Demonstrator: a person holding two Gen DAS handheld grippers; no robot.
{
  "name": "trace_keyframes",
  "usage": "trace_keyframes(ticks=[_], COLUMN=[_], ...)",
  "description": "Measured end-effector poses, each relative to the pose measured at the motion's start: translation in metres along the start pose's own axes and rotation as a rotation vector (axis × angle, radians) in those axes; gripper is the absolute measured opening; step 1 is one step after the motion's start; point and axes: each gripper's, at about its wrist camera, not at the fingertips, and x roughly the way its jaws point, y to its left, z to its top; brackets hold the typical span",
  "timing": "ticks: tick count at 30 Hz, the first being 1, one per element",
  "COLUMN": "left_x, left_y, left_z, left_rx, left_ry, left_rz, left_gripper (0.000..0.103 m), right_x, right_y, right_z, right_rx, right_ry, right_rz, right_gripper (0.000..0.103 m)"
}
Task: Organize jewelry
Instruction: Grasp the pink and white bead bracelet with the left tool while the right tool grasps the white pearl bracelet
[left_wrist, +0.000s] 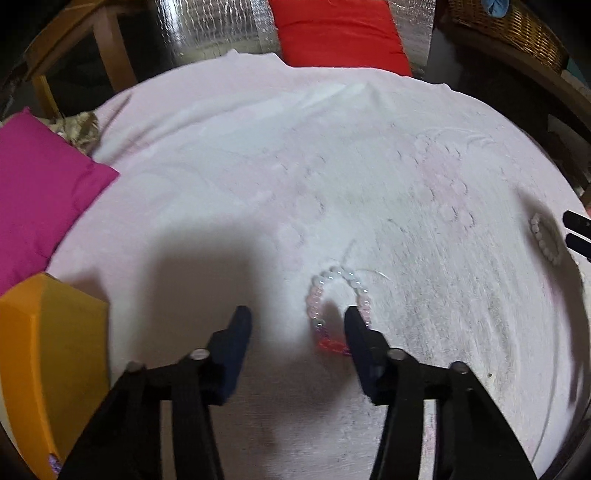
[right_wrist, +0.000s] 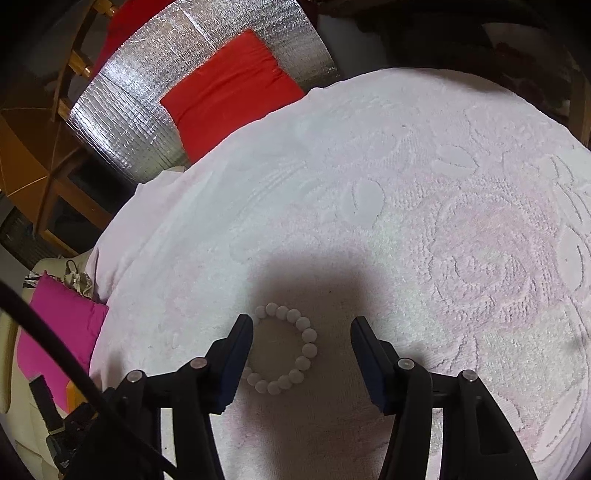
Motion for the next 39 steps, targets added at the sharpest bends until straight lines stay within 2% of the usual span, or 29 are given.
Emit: trace_keyframes(ticks=[3, 6, 9, 12, 19, 21, 22, 24, 26, 28, 33, 39], left_x=[0.003, 0.005, 0.007, 0.009, 0.013, 0.014, 0.015, 0.015, 0.015, 0.015, 0.01, -0.013], left_y=[-0.002, -0.004, -0.009, -0.01, -0.008, -0.009, -0.009, -0.008, -0.006, -0.004, -0.003, -0.004], left_z=[0.0, 0.001, 0.002, 0.003, 0.003, 0.003, 0.003, 0.003, 0.004, 0.005, 0.006, 0.012], left_rx=[-0.002, 0.011, 0.022, 0.029, 0.028, 0.03, 0.028, 0.024, 0.013, 0.001, -0.009, -0.016], left_ry=[0.002, -0.004, -0.002, -0.009, -0.02, -0.021, -0.022, -0.022, -0.023, -0.022, -0.027, -0.09], left_rz=[-0.014, -0.034, -0.049, -0.059, -0.068, -0.068, -0.07, -0.074, -0.084, -0.092, -0.101, -0.122], left_gripper=[0.045, 0.033, 0.026, 0.014, 0.009, 0.008, 0.008, 0.007, 0.007, 0.007, 0.007, 0.007], right_x=[0.002, 0.006, 0.01, 0.013, 0.021, 0.025, 0.026, 0.029, 0.03, 0.031, 0.017, -0.006], right_y=[0.001, 0.001, -0.001, -0.002, 0.012, 0.02, 0.025, 0.037, 0.046, 0.054, 0.052, 0.053], right_z=[0.001, 0.003, 0.004, 0.005, 0.001, -0.004, -0.007, -0.014, -0.021, -0.026, -0.022, -0.018], right_rx=[0.001, -0.007, -0.005, -0.007, -0.096, -0.165, -0.212, -0.317, -0.398, -0.446, -0.408, -0.359], right_ry=[0.004, 0.008, 0.014, 0.014, -0.004, -0.015, -0.02, -0.042, -0.059, -0.074, -0.099, -0.157], right_rz=[0.0, -0.003, -0.008, -0.013, -0.088, -0.151, -0.192, -0.26, -0.3, -0.337, -0.275, -0.184], right_gripper=[0.055, 0.051, 0.051, 0.051, 0.049, 0.037, 0.034, 0.019, 0.01, 0.01, 0.01, 0.01])
